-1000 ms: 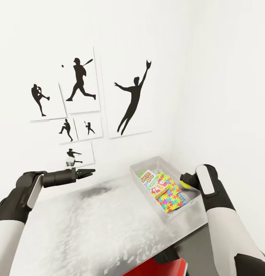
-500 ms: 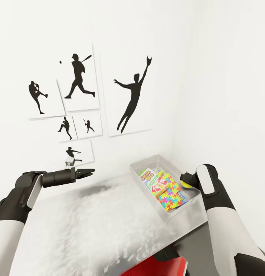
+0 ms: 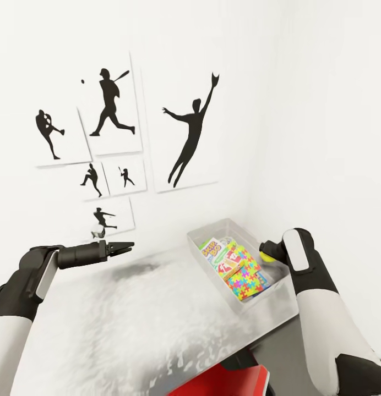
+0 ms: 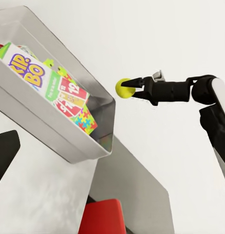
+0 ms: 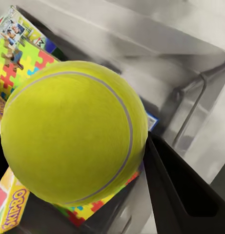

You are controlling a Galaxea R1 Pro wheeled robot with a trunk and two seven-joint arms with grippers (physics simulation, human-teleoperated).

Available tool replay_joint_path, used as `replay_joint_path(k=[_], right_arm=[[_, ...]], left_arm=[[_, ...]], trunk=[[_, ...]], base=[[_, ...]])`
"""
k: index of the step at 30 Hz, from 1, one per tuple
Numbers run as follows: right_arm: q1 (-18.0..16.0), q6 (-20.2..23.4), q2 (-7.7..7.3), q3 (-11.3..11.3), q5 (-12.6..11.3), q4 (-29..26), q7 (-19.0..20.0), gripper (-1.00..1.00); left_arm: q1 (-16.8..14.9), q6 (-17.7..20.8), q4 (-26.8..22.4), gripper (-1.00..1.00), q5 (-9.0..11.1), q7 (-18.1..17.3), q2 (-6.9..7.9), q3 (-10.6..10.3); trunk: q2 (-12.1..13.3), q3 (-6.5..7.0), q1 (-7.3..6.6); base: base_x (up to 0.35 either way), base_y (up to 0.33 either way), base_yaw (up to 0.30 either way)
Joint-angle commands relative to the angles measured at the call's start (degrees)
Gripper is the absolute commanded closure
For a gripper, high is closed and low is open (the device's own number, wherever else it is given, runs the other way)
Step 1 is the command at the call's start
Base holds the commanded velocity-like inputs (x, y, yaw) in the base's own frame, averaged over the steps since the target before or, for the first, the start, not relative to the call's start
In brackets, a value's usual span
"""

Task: Put all the toys in the child's room - the three board games (two on the bed and one on the table), the two jigsaw puzzles on the table, and the tennis ball on the table - inside the toy box on the table in the child's room.

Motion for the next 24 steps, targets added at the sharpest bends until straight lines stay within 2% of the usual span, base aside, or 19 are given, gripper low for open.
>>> replay_joint_path(k=[1,6,8,12,19,21,24], right_arm=[[-0.49,0.11,-0.01,-0.02,-0.76,-0.03,-0.71,1.00],[-2.32,0.30,-0.10,0.02,-0.76,0.04,-0.98,1.00],[-2.94,0.32,-0.65,0.03,-0.79,0.12,-1.55,1.00],[-3.32,0.39,-1.75,0.04,-0.91,0.22,-2.53,1.00],[-3.40,0.42,-2.32,0.04,-0.93,0.24,-2.83,1.00],[-3.32,0.42,-2.65,0.04,-0.94,0.24,-2.84,1.00],[-3.24,0.50,-2.85,0.04,-0.94,0.24,-2.85,1.00]], left_arm=[[-0.07,0.41,0.00,-1.00,0.14,-0.08,0.02,0.00],[-0.07,0.37,0.00,-1.00,0.18,-0.11,0.06,0.00],[-0.06,0.36,0.00,-1.00,0.18,-0.12,0.07,0.00],[-0.07,0.36,0.00,-1.00,0.19,-0.12,0.13,0.00],[-0.07,0.36,0.07,-1.00,0.24,-0.40,0.28,0.05],[-0.06,0.36,0.08,-1.00,0.26,-1.85,0.62,0.07],[-0.05,0.36,0.34,-1.00,0.10,-7.59,1.34,0.08]], trunk=[[-0.14,-0.23,0.04],[-0.14,-0.70,0.04],[-0.14,-0.88,0.04],[-0.14,-1.26,0.04],[-0.14,-1.91,0.04],[-0.14,-2.10,0.04],[-0.14,-2.38,0.04]], base=[[0.000,0.000,0.000],[0.000,0.000,0.000],[0.000,0.000,0.000],[0.000,0.000,0.000],[0.000,0.000,0.000],[0.000,0.000,0.000],[0.000,0.000,0.000]])
